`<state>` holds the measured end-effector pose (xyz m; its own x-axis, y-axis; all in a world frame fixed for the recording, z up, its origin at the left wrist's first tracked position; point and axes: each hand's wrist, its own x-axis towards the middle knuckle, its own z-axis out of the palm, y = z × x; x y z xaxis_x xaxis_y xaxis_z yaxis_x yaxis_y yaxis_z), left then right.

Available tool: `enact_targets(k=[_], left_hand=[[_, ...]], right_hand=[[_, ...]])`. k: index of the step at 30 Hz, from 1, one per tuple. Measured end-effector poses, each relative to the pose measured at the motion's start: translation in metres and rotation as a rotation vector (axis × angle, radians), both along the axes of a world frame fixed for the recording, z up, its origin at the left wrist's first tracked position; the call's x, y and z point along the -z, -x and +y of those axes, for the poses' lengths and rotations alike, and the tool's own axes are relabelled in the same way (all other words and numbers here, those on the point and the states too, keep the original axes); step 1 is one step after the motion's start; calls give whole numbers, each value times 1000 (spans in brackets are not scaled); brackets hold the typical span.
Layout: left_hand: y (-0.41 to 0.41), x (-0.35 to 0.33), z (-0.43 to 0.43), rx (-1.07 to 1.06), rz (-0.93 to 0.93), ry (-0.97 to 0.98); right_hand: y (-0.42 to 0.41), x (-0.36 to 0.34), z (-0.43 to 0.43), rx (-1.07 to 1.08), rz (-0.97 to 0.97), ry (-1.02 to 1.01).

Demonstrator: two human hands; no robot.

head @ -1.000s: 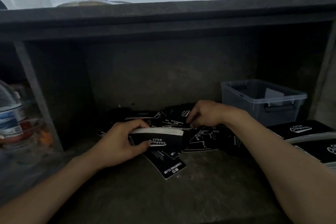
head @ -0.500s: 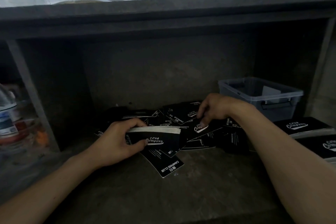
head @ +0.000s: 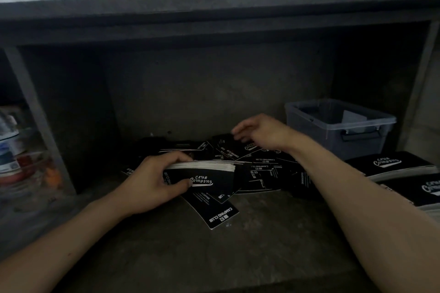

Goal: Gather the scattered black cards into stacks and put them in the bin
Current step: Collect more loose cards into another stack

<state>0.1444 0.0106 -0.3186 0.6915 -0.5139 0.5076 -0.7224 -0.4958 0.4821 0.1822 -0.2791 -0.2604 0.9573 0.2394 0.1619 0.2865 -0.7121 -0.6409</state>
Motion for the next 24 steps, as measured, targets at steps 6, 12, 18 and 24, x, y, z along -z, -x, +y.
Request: enact_targets(k=[6,12,18,24], left_hand=[[1,-3,0,-18,-43,-28],[0,-1,0,-44,-68,-42],[-1,0,0,-14,-41,23],[0,-2,0,24,1,-1]], right_hand=[[-5,18,-13,74,1,535],[-6,9,-18,181,59,474],[5,-3,-12,27,-24,-49],[4,0,1,-148,243,-257]])
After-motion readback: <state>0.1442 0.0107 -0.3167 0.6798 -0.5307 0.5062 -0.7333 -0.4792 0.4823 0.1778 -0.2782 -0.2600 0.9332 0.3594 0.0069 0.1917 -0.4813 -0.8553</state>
